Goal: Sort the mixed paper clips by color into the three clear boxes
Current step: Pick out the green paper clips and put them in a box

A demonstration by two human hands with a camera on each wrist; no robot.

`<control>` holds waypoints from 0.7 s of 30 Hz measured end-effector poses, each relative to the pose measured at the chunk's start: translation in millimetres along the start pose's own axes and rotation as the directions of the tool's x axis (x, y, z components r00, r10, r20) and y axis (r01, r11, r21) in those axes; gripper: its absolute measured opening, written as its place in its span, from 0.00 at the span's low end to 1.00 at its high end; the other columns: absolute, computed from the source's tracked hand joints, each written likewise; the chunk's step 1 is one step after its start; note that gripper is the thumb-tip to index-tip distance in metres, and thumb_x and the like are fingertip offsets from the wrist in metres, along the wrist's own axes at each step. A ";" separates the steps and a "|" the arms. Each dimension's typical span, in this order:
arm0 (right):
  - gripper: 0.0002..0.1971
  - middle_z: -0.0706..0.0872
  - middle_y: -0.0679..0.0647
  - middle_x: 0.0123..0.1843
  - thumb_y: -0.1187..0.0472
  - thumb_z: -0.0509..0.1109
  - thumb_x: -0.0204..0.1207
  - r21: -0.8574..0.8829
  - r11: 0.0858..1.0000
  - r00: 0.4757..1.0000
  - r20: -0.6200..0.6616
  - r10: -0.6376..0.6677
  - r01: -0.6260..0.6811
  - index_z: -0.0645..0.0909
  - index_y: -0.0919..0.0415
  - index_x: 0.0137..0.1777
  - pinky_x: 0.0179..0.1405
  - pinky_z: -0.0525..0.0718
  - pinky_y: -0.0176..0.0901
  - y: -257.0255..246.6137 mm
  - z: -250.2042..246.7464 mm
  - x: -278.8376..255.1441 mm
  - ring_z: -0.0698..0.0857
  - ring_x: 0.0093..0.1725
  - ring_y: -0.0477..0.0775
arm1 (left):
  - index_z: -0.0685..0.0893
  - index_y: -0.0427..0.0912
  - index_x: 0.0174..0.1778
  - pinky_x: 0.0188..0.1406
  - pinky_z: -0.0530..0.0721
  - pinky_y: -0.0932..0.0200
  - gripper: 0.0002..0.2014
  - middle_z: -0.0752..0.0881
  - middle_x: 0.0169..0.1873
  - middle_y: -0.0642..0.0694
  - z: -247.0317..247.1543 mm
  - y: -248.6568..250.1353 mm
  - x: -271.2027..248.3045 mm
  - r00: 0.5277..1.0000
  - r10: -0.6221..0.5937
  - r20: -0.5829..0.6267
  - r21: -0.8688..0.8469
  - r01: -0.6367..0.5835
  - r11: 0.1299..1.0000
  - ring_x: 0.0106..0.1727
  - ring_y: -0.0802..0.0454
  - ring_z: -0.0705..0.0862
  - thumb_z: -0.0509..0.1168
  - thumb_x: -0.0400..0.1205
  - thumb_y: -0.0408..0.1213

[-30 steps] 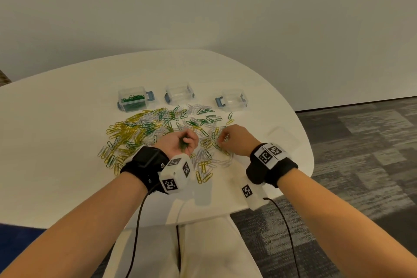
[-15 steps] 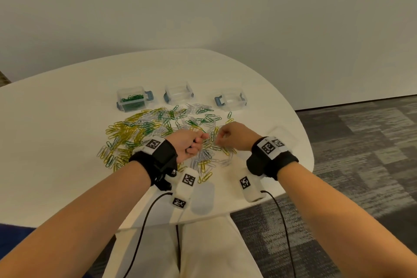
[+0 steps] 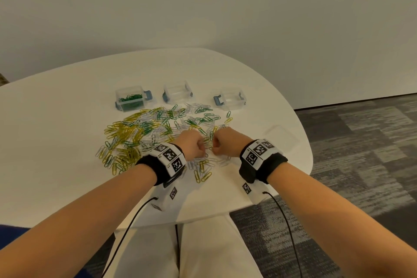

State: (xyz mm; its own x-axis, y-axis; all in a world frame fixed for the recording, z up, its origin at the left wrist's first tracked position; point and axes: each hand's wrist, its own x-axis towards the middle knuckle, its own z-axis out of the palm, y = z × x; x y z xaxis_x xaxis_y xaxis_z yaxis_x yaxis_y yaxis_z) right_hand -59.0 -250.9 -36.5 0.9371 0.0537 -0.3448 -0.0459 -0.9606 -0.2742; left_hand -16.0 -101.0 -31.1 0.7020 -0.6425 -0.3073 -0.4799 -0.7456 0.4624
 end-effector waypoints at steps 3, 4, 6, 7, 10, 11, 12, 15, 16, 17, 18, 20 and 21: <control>0.07 0.81 0.58 0.37 0.60 0.66 0.75 0.014 1.000 1.000 0.021 -0.022 0.022 0.77 0.61 0.37 0.38 0.76 0.45 -0.2 -3.8 0.4 0.80 0.38 0.57 | 0.90 0.40 0.46 0.38 0.73 0.65 0.06 0.86 0.42 0.47 -5.0 -6.5 -3.2 1.000 -0.012 -0.012 -0.030 0.011 0.999 0.38 0.56 0.79 0.71 0.77 0.37; 0.08 0.79 0.57 0.35 0.59 0.65 0.76 0.090 0.996 1.000 -0.003 -0.010 0.010 0.75 0.61 0.37 0.35 0.74 0.43 2.1 -5.4 0.1 0.77 0.35 0.54 | 0.90 0.41 0.45 0.37 0.73 0.65 0.06 0.85 0.40 0.50 -7.5 -10.1 -4.2 0.999 -0.016 -0.035 -0.061 0.014 0.998 0.37 0.58 0.77 0.71 0.77 0.37; 0.12 0.75 0.54 0.31 0.58 0.61 0.80 0.466 0.884 0.999 0.005 0.046 -0.043 0.73 0.60 0.35 0.27 0.70 0.38 8.1 -7.7 -3.9 0.71 0.28 0.50 | 0.89 0.40 0.43 0.33 0.71 0.69 0.05 0.82 0.37 0.54 -13.2 -19.1 -6.9 0.995 -0.042 -0.095 -0.100 0.033 0.995 0.38 0.58 0.78 0.70 0.77 0.37; 0.13 0.73 0.54 0.30 0.59 0.58 0.81 0.726 0.683 0.997 0.067 0.048 -0.081 0.71 0.60 0.34 0.21 0.67 0.36 9.8 -7.3 -6.9 0.68 0.25 0.48 | 0.88 0.38 0.44 0.35 0.71 0.69 0.06 0.83 0.39 0.53 -15.5 -24.3 -7.2 0.991 -0.058 -0.122 -0.107 0.045 0.993 0.42 0.55 0.80 0.70 0.77 0.36; 0.11 0.75 0.58 0.30 0.62 0.55 0.77 0.973 -0.101 0.978 0.204 -0.038 -0.207 0.66 0.59 0.32 0.15 0.57 0.32 10.2 -2.3 -13.9 0.63 0.22 0.47 | 0.87 0.39 0.47 0.49 0.75 0.61 0.07 0.84 0.55 0.47 -18.3 -34.6 -6.8 0.980 -0.105 -0.170 -0.119 0.086 0.989 0.56 0.47 0.82 0.70 0.77 0.38; 0.10 0.76 0.58 0.31 0.61 0.57 0.77 0.966 -0.156 0.978 0.202 -0.042 -0.206 0.67 0.58 0.33 0.14 0.56 0.32 9.6 -0.2 -14.0 0.63 0.22 0.47 | 0.86 0.42 0.47 0.51 0.76 0.59 0.07 0.83 0.56 0.48 -17.6 -35.0 -6.1 0.978 -0.109 -0.178 -0.121 0.089 0.989 0.56 0.48 0.81 0.71 0.77 0.41; 0.10 0.76 0.57 0.31 0.61 0.60 0.78 0.973 -0.115 0.980 0.197 -0.033 -0.199 0.69 0.58 0.34 0.14 0.57 0.32 8.7 1.7 -12.0 0.64 0.23 0.47 | 0.85 0.45 0.46 0.49 0.77 0.59 0.07 0.83 0.53 0.49 -16.7 -33.4 -5.6 0.978 -0.102 -0.179 -0.127 0.080 0.989 0.52 0.49 0.81 0.72 0.76 0.43; 0.10 0.73 0.52 0.27 0.62 0.71 0.76 0.898 0.419 0.990 0.133 0.036 -0.136 0.80 0.58 0.33 0.16 0.62 0.34 1.7 5.3 -7.5 0.65 0.22 0.46 | 0.85 0.46 0.43 0.34 0.71 0.64 0.07 0.77 0.36 0.55 -13.3 -22.1 -6.2 0.989 -0.028 -0.146 -0.110 0.011 0.994 0.40 0.55 0.76 0.73 0.74 0.43; 0.08 0.74 0.51 0.26 0.61 0.75 0.73 0.787 0.605 0.993 0.106 0.059 -0.120 0.83 0.60 0.34 0.19 0.66 0.34 -1.4 5.2 -6.9 0.68 0.22 0.46 | 0.86 0.45 0.45 0.33 0.70 0.64 0.07 0.75 0.36 0.55 -12.0 -19.8 -5.5 0.992 0.001 -0.127 -0.072 -0.010 0.997 0.38 0.56 0.74 0.73 0.75 0.42; 0.07 0.77 0.51 0.27 0.60 0.77 0.70 0.660 0.744 0.994 0.069 0.083 -0.108 0.85 0.62 0.36 0.22 0.70 0.35 -4.9 5.2 -6.5 0.71 0.24 0.46 | 0.86 0.44 0.46 0.36 0.71 0.63 0.08 0.75 0.37 0.54 -10.9 -18.7 -4.8 0.994 0.023 -0.110 -0.028 -0.026 0.999 0.39 0.56 0.74 0.73 0.75 0.42; 0.08 0.79 0.52 0.29 0.59 0.78 0.69 0.537 0.838 0.995 0.020 0.097 -0.092 0.86 0.65 0.39 0.25 0.72 0.34 -9.0 6.1 -5.4 0.73 0.26 0.45 | 0.86 0.43 0.47 0.40 0.72 0.62 0.08 0.75 0.39 0.52 -10.4 -18.5 -4.0 0.994 0.031 -0.101 0.008 -0.031 0.999 0.40 0.55 0.74 0.73 0.76 0.41; 0.11 0.81 0.54 0.31 0.58 0.78 0.69 0.382 0.922 0.993 -0.064 0.103 -0.071 0.87 0.68 0.39 0.28 0.73 0.35 -18.2 9.2 -3.4 0.76 0.29 0.46 | 0.87 0.42 0.47 0.43 0.72 0.62 0.07 0.76 0.42 0.51 -9.4 -20.7 -1.2 0.994 0.020 -0.107 0.032 -0.017 0.999 0.43 0.54 0.74 0.72 0.76 0.40; 0.10 0.81 0.56 0.32 0.59 0.77 0.69 0.341 0.937 0.990 -0.092 0.109 -0.071 0.86 0.67 0.37 0.30 0.75 0.37 -21.7 10.9 -2.3 0.77 0.30 0.48 | 0.87 0.42 0.47 0.43 0.72 0.62 0.07 0.76 0.42 0.50 -9.2 -22.3 0.3 0.993 0.008 -0.115 0.028 -0.005 1.000 0.43 0.54 0.74 0.72 0.76 0.39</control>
State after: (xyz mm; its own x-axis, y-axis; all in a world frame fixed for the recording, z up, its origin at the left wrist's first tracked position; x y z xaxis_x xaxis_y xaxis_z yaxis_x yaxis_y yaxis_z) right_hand -64.0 -227.2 -39.5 0.9544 -0.0764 -0.2887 -0.2278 -0.8113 -0.5384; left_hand -0.2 -82.9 -33.9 0.7541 -0.6238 -0.2056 -0.4980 -0.7472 0.4402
